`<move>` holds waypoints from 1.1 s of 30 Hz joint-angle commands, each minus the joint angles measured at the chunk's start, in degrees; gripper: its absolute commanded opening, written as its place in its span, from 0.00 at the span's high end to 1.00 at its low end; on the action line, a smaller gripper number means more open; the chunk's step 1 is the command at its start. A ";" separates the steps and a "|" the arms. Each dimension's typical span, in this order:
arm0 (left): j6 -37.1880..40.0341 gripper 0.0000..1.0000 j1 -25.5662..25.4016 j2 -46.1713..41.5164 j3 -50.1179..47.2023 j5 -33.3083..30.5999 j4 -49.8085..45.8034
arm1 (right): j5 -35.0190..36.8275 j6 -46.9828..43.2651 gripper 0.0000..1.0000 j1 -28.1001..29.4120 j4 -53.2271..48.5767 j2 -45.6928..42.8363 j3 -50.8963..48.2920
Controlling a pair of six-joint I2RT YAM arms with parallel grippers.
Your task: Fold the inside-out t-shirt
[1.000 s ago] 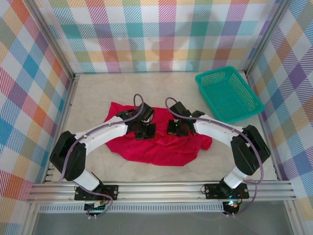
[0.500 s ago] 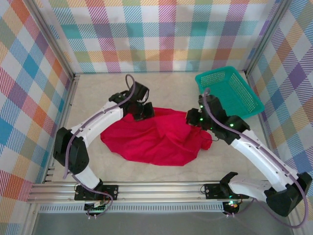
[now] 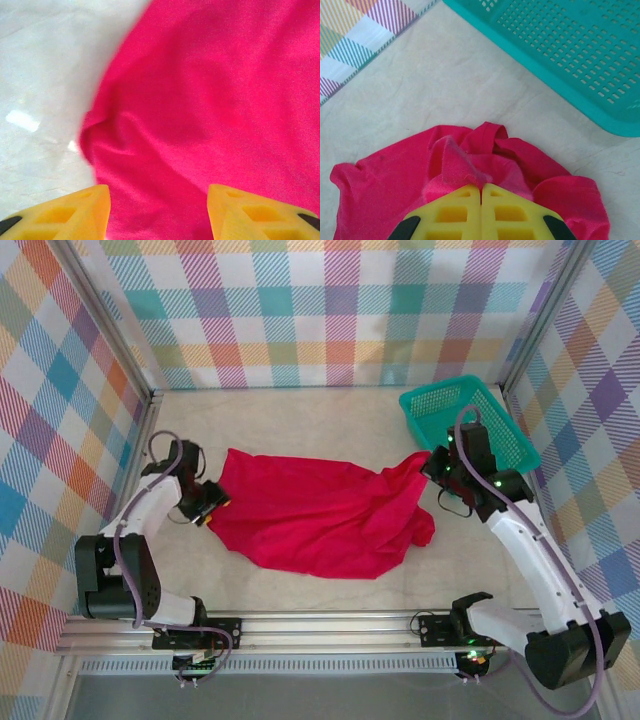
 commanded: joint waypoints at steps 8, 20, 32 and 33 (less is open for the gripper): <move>-3.91 0.49 4.84 7.29 -1.72 0.03 10.20 | -6.51 -0.99 1.00 -0.24 2.19 1.79 -0.86; -4.49 0.41 4.81 8.82 -2.21 -5.71 10.26 | -9.71 -1.08 1.00 -0.25 2.33 3.92 0.41; -7.33 0.94 4.85 13.01 -3.95 1.25 17.58 | -10.79 -0.55 1.00 -0.27 3.46 5.31 1.19; -7.71 1.00 4.86 12.55 -2.73 1.75 16.99 | -10.85 -0.99 1.00 -0.27 3.27 5.84 2.42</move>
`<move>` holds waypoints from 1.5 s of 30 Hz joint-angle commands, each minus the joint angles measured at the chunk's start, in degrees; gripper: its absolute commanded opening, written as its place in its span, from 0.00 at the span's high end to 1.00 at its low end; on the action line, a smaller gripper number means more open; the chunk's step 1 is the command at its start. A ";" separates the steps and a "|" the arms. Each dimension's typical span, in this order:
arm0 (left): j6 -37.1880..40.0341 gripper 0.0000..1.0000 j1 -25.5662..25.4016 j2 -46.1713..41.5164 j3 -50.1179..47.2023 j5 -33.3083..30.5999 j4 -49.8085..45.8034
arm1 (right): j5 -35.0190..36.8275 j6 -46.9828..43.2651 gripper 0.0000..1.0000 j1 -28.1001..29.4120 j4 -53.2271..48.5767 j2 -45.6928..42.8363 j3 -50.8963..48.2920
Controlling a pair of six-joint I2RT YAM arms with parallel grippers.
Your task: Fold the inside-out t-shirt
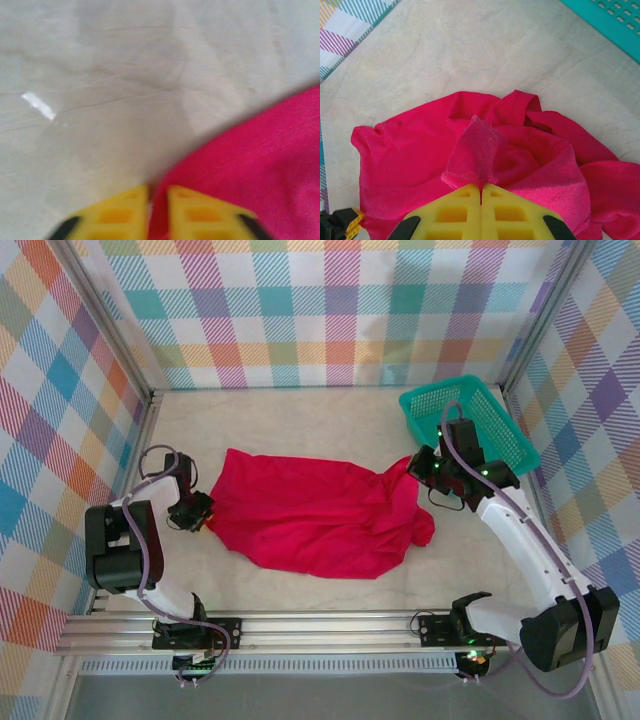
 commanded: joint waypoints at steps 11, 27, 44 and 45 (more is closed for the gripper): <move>-4.36 1.00 10.35 -9.45 42.70 12.71 -15.24 | 5.01 -9.31 1.00 -2.25 -13.88 9.05 46.14; -12.26 1.00 26.10 -12.60 78.54 25.81 -15.39 | 4.02 -10.68 1.00 -2.31 -16.39 2.16 69.02; -3.18 1.00 9.09 9.32 66.55 16.22 -12.15 | 11.06 -15.36 1.00 -3.85 -10.82 27.16 59.75; -2.35 0.99 6.83 13.27 68.84 14.78 -14.25 | 9.76 -14.99 0.93 -4.34 -12.21 30.88 62.17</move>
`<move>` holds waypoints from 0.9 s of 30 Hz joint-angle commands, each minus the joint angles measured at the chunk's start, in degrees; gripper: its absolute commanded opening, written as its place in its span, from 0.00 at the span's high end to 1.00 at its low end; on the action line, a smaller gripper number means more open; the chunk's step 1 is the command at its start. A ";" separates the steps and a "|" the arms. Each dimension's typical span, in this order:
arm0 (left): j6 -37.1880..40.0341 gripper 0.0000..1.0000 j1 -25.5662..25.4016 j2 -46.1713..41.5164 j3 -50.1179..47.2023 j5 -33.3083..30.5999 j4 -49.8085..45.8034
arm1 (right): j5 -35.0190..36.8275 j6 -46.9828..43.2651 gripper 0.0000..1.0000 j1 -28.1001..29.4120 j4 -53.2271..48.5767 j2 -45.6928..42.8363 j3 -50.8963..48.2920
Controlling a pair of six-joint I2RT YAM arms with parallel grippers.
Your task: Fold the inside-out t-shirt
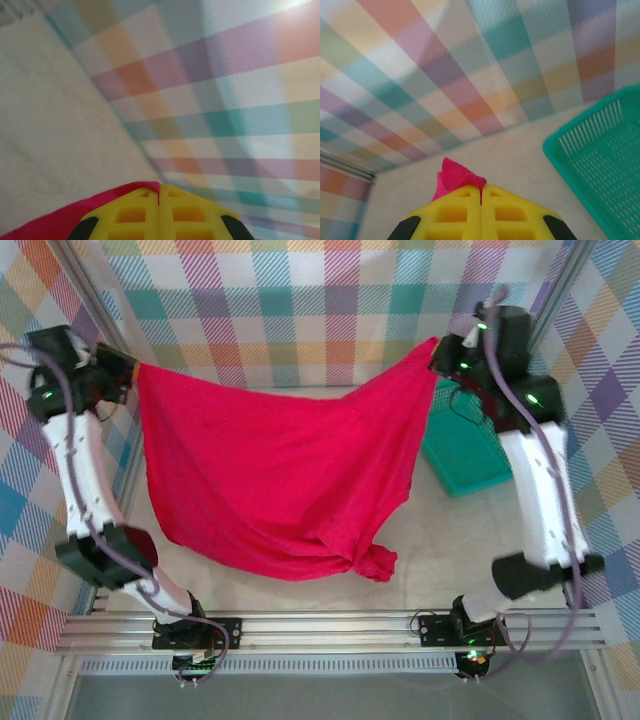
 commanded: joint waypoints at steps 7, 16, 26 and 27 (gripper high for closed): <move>10.05 0.41 -10.47 18.08 10.22 -20.32 -18.62 | -6.15 -0.58 0.43 2.17 -16.95 24.37 16.53; 6.59 0.44 -29.87 -14.42 -44.68 -21.43 3.44 | -8.19 7.29 0.57 16.41 4.20 -1.89 -41.84; -3.73 0.44 -55.55 -26.99 -72.51 -20.48 11.56 | -5.84 24.89 0.65 36.87 14.53 -12.47 -69.34; -5.08 0.44 -57.16 -27.46 -74.32 -20.38 12.96 | -5.89 25.71 0.64 38.06 15.56 -11.53 -69.58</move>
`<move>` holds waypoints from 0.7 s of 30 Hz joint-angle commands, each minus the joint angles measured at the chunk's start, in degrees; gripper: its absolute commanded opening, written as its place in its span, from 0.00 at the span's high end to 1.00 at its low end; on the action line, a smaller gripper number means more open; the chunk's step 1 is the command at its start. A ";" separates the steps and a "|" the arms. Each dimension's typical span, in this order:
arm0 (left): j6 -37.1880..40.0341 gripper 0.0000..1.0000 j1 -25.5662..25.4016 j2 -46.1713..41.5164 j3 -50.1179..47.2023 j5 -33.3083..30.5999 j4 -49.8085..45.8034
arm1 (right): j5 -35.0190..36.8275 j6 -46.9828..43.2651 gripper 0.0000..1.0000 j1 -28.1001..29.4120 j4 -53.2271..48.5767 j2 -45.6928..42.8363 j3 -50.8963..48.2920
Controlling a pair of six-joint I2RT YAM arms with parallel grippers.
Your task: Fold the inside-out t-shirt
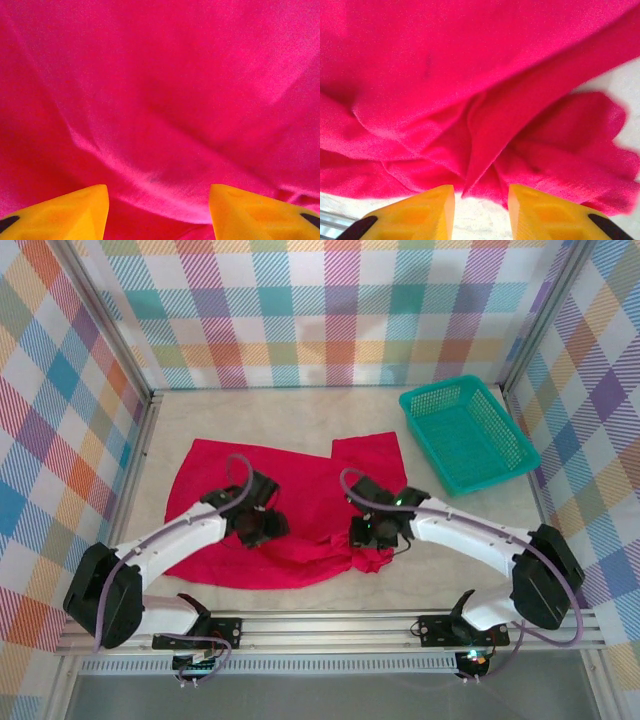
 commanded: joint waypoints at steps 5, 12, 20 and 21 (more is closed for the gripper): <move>-7.25 0.38 -5.44 -1.58 -7.82 -0.82 8.75 | 2.07 8.47 0.62 4.61 6.71 6.88 0.34; -5.12 0.31 -5.35 3.68 -8.93 -3.50 9.47 | 4.03 9.69 0.66 4.58 6.69 8.04 -1.43; 0.73 1.00 4.84 8.79 -5.12 0.56 6.31 | 8.58 6.28 1.00 3.46 2.22 1.99 -0.59; 1.83 1.00 6.92 7.58 -3.86 0.76 4.51 | 9.23 5.42 1.00 2.92 1.28 0.71 -0.37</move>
